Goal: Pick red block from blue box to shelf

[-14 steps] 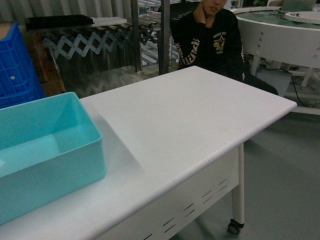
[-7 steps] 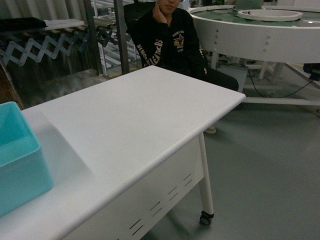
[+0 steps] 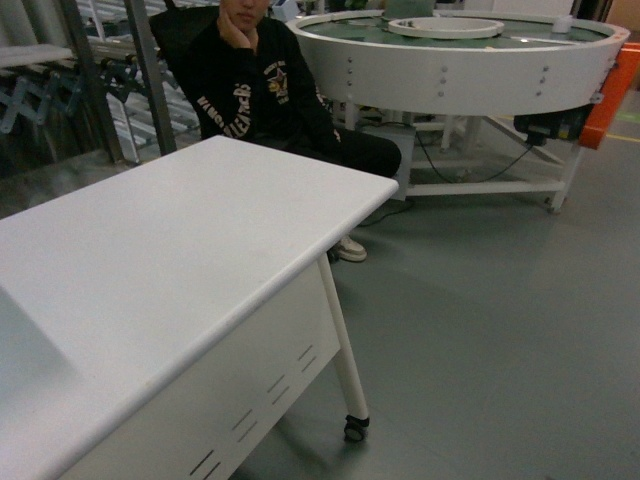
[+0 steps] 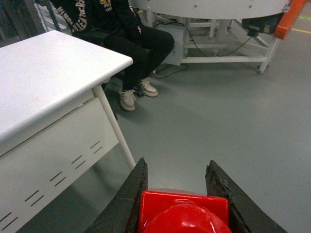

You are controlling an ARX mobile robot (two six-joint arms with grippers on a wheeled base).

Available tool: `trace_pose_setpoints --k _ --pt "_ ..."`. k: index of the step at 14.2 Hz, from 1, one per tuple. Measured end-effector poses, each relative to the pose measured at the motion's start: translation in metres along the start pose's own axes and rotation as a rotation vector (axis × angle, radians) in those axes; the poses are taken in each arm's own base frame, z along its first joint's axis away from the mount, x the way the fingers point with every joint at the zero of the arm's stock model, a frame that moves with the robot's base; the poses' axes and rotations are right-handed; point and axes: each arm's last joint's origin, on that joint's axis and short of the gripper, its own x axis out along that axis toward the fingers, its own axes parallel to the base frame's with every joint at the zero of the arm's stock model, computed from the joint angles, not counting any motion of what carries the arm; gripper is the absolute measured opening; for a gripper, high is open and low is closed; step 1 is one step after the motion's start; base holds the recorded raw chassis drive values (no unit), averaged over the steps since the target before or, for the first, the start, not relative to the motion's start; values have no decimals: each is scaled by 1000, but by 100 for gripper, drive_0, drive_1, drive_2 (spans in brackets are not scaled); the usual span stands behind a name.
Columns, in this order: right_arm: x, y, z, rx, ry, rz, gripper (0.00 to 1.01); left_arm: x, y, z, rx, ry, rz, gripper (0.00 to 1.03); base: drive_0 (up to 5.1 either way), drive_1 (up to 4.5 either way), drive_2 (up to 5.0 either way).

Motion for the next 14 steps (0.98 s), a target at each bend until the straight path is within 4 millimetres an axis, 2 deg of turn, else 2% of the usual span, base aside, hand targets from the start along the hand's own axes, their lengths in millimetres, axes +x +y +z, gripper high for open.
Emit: trace_pose_setpoints --k 5,14 --pt "0 0 0 0 1 0 29 0 0 0 0 0 0 98 -164 -60 -267" --pt "0 0 0 0 1 0 29 0 0 0 0 2 0 98 -169 143 -482"
